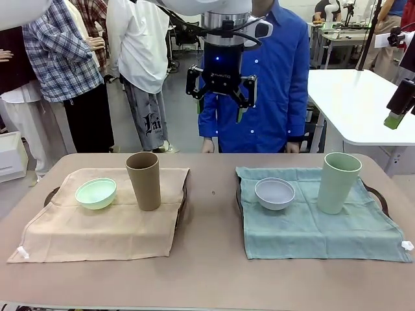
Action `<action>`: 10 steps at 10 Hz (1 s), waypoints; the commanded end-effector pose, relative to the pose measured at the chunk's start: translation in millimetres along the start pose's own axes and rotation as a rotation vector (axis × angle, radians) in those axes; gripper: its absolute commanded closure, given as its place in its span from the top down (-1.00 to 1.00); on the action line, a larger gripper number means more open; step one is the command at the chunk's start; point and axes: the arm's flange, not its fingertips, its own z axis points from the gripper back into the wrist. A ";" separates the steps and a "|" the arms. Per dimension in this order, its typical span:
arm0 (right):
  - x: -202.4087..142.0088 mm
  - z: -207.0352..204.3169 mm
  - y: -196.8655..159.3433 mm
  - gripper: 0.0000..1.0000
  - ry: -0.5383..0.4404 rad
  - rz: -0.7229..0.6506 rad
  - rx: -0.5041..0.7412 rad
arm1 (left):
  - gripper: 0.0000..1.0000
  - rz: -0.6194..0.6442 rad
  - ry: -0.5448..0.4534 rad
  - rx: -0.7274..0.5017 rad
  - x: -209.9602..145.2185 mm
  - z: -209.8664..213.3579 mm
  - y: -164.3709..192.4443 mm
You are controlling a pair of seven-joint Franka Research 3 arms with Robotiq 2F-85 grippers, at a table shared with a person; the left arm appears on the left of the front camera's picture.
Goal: Set up a tray with a mat and arrange the tableware.
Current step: Place the Picnic Bowl and Reusable plastic cup back onto the Handle tray in front of the human's position.
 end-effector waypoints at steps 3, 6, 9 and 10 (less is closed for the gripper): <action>-0.4 -2.3 0.0 0.98 -0.006 0.000 -0.015 | 1.00 -0.006 -0.009 -0.008 0.0 3.8 -0.1; 0.0 0.0 0.0 0.99 0.000 0.000 0.000 | 1.00 0.000 0.000 0.000 0.0 0.0 0.0; 1.0 -8.3 3.2 0.99 0.057 -0.039 -0.056 | 1.00 0.012 -0.027 -0.106 -39.2 -10.0 56.2; -2.8 -10.0 3.9 0.99 0.072 -0.048 -0.046 | 1.00 0.045 -0.024 -0.116 -53.3 -11.5 78.2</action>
